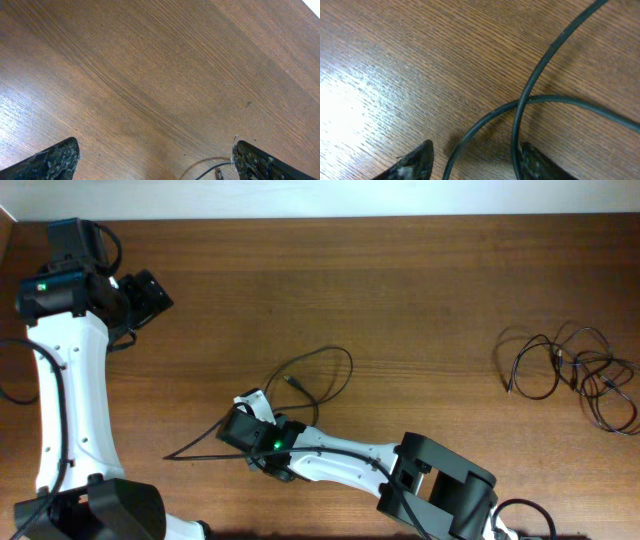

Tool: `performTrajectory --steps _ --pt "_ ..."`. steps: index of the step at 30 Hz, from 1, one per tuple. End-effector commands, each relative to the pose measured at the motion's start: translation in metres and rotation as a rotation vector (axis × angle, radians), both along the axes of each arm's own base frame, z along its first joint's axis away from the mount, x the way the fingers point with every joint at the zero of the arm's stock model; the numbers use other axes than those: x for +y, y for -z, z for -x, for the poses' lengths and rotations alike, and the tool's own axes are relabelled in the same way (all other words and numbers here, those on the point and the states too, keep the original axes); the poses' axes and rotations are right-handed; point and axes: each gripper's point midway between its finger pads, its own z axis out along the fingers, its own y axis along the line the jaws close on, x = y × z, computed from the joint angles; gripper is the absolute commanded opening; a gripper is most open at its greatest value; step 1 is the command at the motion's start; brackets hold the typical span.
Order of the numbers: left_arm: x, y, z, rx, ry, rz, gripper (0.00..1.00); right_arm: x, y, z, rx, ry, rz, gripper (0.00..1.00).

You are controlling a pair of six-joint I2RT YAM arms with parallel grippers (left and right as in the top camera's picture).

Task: Untangle cables
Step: 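Lift the black cable and carry it to the right edge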

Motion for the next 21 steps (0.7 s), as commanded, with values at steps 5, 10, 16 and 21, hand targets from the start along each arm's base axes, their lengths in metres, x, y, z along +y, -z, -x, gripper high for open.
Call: performTrajectory --steps 5,10,16,21 --pt "0.003 0.003 0.000 0.011 -0.020 -0.003 0.99 -0.010 0.007 -0.003 -0.024 -0.059 0.067 0.04" --pt "0.003 0.003 0.000 0.011 -0.020 -0.003 0.99 -0.007 -0.040 -0.016 -0.018 -0.122 -0.003 0.04" --pt "0.003 0.003 0.000 0.011 -0.020 -0.003 0.99 0.001 -0.170 -0.026 -0.190 -0.429 -0.153 0.04" --pt "0.003 0.003 0.000 0.011 -0.020 -0.003 0.99 -0.042 -0.264 -0.061 -0.425 -0.392 -0.193 0.04"
